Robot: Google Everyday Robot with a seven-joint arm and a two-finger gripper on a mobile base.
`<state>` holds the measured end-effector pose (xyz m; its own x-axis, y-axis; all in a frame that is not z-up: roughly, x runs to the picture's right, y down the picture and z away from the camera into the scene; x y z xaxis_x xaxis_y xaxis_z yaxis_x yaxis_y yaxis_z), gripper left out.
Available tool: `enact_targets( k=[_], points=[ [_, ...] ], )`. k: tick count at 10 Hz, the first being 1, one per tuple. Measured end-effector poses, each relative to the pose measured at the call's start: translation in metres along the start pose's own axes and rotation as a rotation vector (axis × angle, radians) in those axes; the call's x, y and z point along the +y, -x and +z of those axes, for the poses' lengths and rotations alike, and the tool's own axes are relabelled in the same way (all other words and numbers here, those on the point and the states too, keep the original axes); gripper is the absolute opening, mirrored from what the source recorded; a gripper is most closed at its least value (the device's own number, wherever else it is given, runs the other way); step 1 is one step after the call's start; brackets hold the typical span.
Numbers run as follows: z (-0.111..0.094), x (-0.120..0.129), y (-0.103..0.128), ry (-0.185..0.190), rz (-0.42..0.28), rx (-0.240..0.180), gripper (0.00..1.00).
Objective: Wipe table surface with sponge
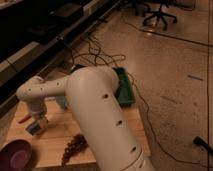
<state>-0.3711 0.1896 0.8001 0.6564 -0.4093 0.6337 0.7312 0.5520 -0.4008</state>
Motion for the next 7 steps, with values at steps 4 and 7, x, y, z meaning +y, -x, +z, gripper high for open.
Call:
enact_targets(
  k=[4,7],
  points=[
    [0.027,0.039,0.004,0.046,0.009,-0.027,0.0],
    [0.027,0.062,-0.002,0.061,0.038,-0.018,0.0]
  ],
)
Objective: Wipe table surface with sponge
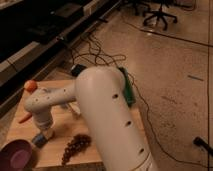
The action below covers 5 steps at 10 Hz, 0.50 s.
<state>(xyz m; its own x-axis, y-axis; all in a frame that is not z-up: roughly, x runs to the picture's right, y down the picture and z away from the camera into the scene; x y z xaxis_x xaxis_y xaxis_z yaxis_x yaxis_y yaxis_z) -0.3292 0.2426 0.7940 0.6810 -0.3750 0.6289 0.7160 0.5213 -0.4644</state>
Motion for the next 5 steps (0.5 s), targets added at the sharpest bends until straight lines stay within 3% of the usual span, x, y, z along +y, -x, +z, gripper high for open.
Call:
enact_targets(
  k=[5],
  points=[
    [0.0,0.027,-0.021,0.01,0.078,0.015,0.0]
  ],
)
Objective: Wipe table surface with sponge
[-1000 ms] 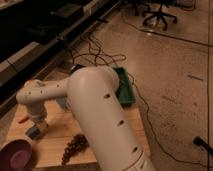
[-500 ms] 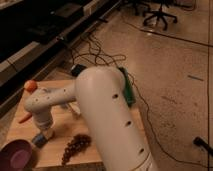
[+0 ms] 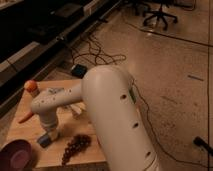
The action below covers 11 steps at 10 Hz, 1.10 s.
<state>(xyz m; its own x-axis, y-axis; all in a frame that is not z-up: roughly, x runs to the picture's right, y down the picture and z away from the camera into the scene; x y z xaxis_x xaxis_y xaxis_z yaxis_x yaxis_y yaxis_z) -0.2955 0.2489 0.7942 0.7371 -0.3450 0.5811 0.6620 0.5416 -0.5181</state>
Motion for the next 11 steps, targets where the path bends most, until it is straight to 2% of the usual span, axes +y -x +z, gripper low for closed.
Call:
enact_targets(
  k=[3,5,8,11],
  points=[
    [-0.005,0.02,-0.029,-0.007,0.072,0.007,0.0],
    [-0.015,0.022,-0.053,-0.019,0.121,0.021,0.0],
    [-0.03,0.004,-0.075,-0.041,0.154,0.038,0.0],
    [-0.036,-0.022,-0.088,-0.054,0.16,0.035,0.0]
  ],
)
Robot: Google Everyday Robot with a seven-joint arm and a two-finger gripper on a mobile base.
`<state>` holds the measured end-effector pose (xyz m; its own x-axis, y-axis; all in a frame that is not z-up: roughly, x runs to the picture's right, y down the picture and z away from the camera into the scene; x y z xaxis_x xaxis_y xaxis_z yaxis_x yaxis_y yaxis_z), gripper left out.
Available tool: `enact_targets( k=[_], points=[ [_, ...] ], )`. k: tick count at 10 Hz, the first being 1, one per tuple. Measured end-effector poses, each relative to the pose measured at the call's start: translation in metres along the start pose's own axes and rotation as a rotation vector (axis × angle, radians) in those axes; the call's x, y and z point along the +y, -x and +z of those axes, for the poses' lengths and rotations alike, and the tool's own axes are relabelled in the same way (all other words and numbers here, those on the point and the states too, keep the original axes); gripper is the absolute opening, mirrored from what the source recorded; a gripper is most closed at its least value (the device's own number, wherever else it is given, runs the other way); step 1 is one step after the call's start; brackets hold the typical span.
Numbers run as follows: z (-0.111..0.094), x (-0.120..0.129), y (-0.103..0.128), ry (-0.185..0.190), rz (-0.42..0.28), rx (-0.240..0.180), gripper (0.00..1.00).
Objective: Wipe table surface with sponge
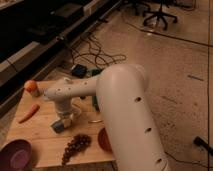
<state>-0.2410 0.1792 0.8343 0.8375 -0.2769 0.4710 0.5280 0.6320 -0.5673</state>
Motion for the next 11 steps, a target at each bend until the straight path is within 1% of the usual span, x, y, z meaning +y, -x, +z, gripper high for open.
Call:
enact_targets(
  k=[1,2,6,8,11],
  points=[
    [0.0,-0.011,-0.004,-0.003,0.004,-0.005,0.0],
    [0.001,-0.019,-0.002,-0.004,0.0,-0.009,0.0],
    [0.0,-0.045,0.012,-0.006,-0.035,-0.014,0.0],
    [0.002,-0.061,0.03,-0.005,-0.07,-0.018,0.0],
    [0.003,-0.075,0.049,-0.006,-0.112,-0.04,0.0]
  ],
)
